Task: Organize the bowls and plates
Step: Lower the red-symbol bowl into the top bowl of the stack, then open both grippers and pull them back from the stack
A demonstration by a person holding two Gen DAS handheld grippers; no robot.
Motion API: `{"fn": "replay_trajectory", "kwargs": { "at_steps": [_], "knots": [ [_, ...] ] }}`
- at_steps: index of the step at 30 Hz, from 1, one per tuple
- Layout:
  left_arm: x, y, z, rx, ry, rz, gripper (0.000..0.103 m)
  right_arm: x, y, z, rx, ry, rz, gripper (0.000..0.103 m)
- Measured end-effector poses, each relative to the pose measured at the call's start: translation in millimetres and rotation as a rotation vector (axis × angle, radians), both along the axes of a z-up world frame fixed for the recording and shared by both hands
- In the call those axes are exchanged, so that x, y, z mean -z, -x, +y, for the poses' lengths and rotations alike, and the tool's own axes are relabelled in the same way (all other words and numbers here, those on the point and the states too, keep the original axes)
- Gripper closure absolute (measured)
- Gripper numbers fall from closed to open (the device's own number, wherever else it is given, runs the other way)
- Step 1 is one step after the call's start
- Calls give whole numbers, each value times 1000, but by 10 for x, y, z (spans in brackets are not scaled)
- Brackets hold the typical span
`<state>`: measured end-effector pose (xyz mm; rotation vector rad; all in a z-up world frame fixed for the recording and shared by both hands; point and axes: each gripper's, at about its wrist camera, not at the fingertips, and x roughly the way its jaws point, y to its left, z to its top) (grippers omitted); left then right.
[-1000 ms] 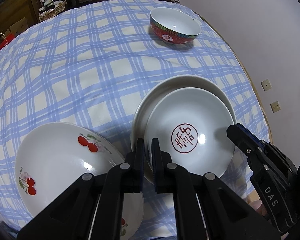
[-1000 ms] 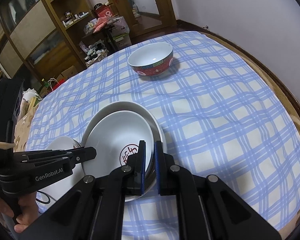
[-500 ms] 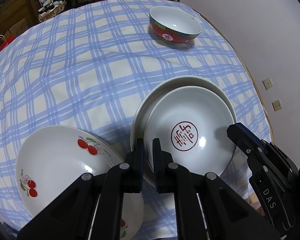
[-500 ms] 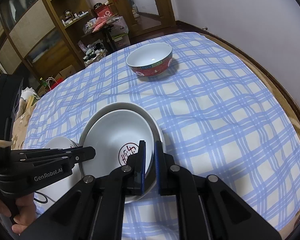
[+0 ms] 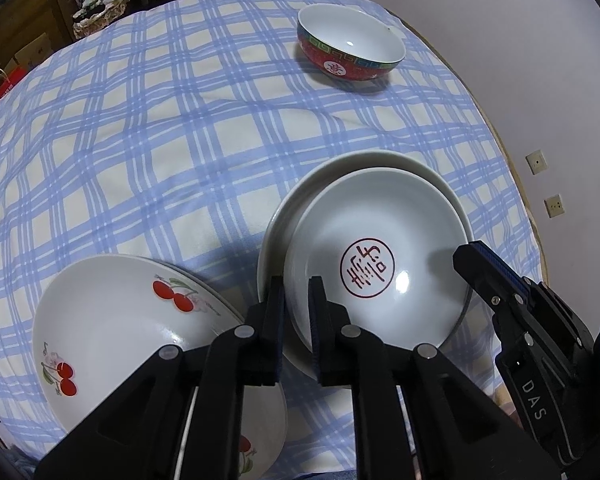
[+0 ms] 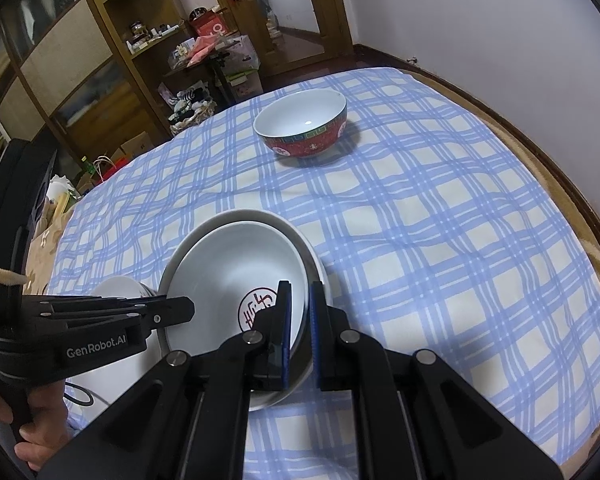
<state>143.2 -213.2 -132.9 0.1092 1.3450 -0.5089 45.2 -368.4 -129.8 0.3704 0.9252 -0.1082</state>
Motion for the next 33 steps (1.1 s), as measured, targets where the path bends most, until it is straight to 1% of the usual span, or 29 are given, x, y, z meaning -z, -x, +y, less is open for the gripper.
{"fn": "replay_trajectory", "kwargs": {
  "at_steps": [12,16,18,21,23,24,26,29,33],
  "knots": [
    [-18,-15,-31,13,-12,21,91,-2,-8,-10,0,2,0,94],
    [-18,-21,-42,17,-10,31,88,1,-3,-8,0,2,0,94],
    [-16,-23,-49,19,-5,38,85,3,-1,-8,-1,2,-1,94],
    [-22,-10,-65,28,9,46,76,4,-2,-8,-1,2,-1,94],
    [-30,12,-87,35,21,48,67,7,3,-6,-2,2,-2,93],
    [-35,17,-105,41,20,46,64,-5,-5,-7,-3,0,-2,93],
    [-58,57,-154,66,11,31,53,-14,-21,-10,-3,1,-2,93],
    [-84,114,-211,85,-12,7,50,-17,-24,-12,-4,0,-2,93],
    [-98,123,-220,92,-24,-1,49,-8,-9,-11,-4,0,-3,93]
  ]
}}
